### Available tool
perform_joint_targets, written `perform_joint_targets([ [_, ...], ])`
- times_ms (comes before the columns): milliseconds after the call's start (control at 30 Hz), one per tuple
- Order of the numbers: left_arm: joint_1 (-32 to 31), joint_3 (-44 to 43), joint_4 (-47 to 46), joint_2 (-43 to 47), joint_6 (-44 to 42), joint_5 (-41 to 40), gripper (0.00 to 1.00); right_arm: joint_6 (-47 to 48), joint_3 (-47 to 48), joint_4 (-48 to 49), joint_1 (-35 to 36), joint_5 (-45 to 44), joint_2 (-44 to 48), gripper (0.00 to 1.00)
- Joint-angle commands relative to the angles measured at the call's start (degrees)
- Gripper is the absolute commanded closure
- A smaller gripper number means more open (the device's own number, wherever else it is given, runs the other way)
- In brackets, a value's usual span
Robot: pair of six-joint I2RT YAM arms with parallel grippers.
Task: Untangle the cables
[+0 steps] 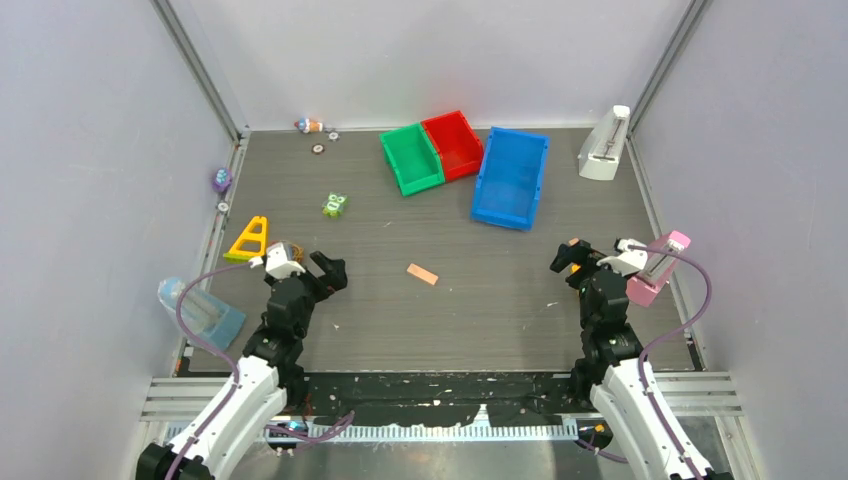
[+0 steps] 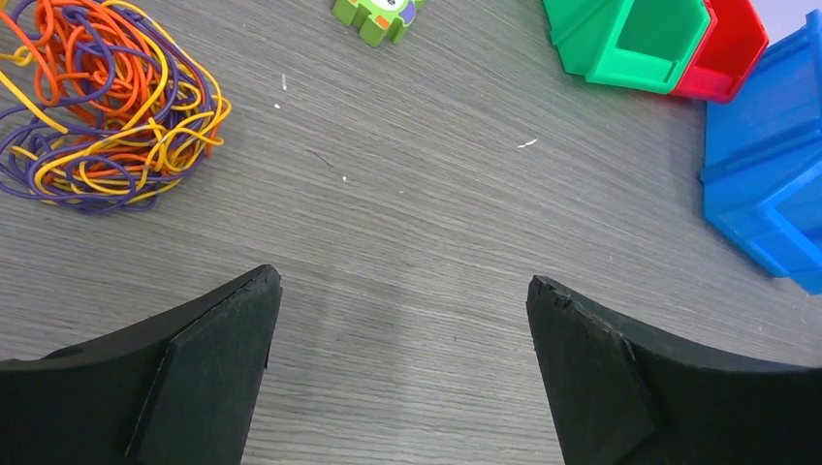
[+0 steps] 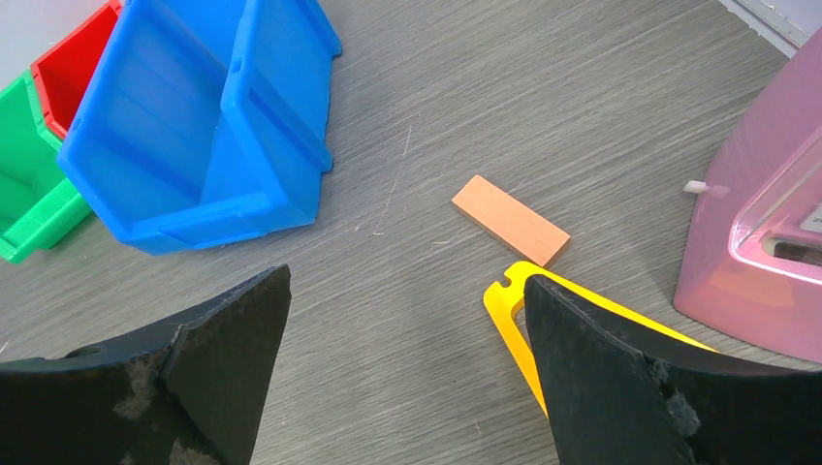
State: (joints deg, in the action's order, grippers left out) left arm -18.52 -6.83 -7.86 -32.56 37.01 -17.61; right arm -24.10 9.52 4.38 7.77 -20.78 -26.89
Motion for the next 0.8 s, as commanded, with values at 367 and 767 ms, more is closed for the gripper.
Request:
perform_joint_targets([
  [367, -0.11, -4.48, 6.84, 15.41, -8.23, 0.81, 0.01, -3.25, 0.97, -0.97, -0.08, -3.93, 0.03, 0.05],
  [767, 7.74, -33.33, 45.8, -10.36, 1.39, -13.12, 0.01, -3.83, 1.46, -0.88, -0.01, -3.53, -1.73, 0.05],
])
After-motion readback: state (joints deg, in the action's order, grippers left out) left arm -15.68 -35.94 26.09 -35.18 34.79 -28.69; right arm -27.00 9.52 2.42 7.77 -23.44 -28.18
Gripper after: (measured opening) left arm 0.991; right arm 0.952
